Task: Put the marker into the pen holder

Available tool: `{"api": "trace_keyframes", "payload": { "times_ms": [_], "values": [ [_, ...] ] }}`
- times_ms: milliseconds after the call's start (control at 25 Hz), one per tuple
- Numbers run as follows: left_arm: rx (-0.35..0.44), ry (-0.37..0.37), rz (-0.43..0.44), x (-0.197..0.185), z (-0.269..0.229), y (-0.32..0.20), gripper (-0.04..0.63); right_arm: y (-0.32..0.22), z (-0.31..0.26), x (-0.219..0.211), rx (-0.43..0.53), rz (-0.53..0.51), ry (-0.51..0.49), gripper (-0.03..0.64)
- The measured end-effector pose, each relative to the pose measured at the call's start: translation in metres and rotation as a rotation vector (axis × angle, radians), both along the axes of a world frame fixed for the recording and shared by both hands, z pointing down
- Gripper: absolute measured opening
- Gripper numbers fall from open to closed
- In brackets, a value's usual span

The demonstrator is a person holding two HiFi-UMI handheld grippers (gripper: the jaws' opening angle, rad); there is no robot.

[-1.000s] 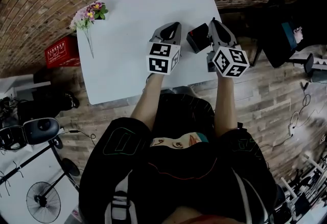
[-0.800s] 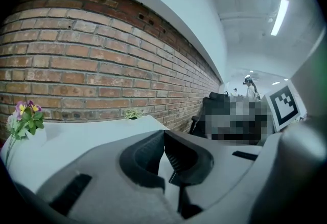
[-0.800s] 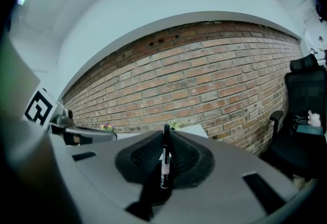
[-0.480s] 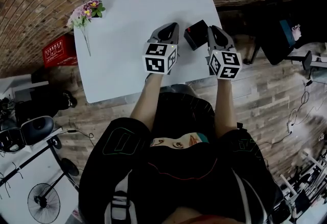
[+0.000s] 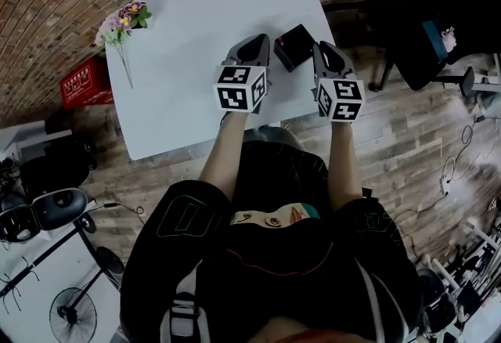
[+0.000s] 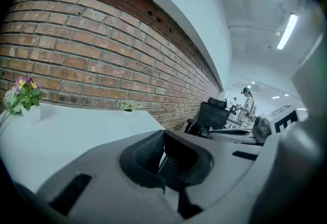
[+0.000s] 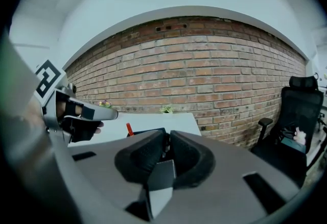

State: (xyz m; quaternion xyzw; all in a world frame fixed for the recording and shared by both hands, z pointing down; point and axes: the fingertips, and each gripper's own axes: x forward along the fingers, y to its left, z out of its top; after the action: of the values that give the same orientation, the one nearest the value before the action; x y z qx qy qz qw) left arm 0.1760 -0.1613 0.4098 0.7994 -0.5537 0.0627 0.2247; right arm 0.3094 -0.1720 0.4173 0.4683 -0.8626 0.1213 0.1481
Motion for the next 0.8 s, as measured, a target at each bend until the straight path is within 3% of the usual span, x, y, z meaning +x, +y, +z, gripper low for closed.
{"api": "trace_keyframes", "payload": {
  "times_ms": [360,560,800],
  "values": [
    [0.050,0.014,-0.008,-0.001,-0.021,-0.012,0.002,-0.013,-0.045,0.009,0.084,0.020,-0.062,0.051],
    [0.081,0.016,-0.029,-0.009,-0.035,-0.020,0.002,-0.026,-0.064,0.009,0.105,0.039,-0.095,0.005],
    [0.134,0.007,-0.086,-0.035,-0.060,-0.026,0.002,-0.038,-0.081,-0.015,0.121,-0.016,-0.135,0.005]
  ]
}}
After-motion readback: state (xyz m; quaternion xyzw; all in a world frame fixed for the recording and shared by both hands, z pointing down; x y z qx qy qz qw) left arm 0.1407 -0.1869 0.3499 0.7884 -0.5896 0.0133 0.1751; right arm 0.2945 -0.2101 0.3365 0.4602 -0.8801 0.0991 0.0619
